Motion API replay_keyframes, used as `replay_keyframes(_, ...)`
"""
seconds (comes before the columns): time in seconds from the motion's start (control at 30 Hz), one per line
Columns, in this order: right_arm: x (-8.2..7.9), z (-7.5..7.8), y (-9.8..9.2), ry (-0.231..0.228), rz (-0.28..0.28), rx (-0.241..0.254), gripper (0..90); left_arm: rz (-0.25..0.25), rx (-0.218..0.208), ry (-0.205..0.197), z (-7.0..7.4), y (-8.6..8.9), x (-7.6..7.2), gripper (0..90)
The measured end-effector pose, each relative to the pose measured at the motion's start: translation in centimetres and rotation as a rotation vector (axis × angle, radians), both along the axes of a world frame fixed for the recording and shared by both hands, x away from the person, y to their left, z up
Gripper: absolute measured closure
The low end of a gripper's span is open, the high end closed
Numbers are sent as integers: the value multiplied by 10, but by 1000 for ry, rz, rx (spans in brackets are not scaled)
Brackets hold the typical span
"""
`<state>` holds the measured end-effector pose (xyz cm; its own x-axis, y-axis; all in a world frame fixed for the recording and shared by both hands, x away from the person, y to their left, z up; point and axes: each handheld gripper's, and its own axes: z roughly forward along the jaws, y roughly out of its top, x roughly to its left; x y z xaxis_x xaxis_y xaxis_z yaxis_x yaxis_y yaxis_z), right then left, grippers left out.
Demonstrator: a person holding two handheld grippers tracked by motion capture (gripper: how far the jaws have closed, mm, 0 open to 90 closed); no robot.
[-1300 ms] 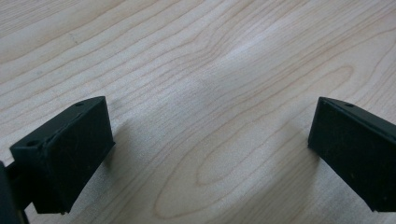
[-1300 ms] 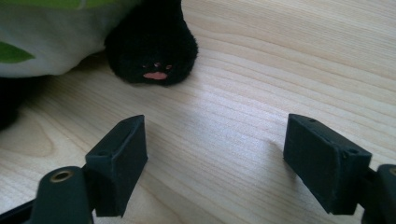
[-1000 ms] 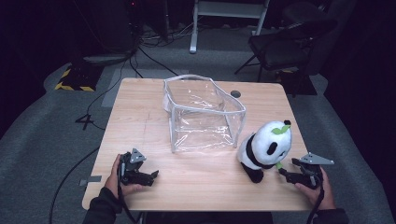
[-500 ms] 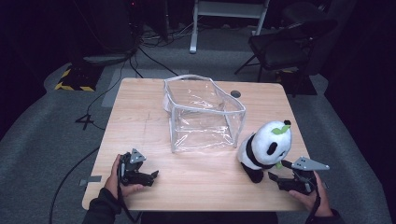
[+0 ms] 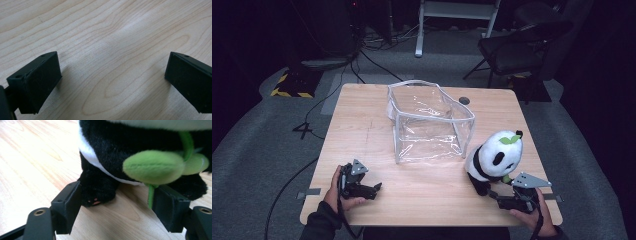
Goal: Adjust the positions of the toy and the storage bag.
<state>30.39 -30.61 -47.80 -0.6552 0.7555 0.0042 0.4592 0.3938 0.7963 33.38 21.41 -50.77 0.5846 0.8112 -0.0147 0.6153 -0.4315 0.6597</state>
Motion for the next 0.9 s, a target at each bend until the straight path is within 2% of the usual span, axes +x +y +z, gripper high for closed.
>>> replay_keyframes(0.1, 0, -3, 6, 12, 7, -17, 254, 0, 0, 0, 0, 0, 0, 5)
replay_keyframes(0.27, 2, -8, 14, 28, 22, 3, 258, 1, -1, 3, 0, 0, 0, 5)
replay_keyframes(0.3, 2, -9, 17, 22, 22, -15, 267, 0, 0, 0, 0, 0, 0, 5)
replay_keyframes(0.37, 5, -13, 24, 11, 12, -57, 316, 0, 0, -1, 0, 0, 0, 5)
replay_keyframes(0.5, 9, -16, 25, 24, 59, -74, 425, 0, -1, 1, 0, 0, 0, 5)
replay_keyframes(0.67, 9, -18, 18, 22, 106, -80, 506, 0, 1, -1, 0, 0, 0, 5)
replay_keyframes(0.9, 11, -18, 1, 23, 96, -68, 524, 0, 1, -1, 0, 0, 0, 5)
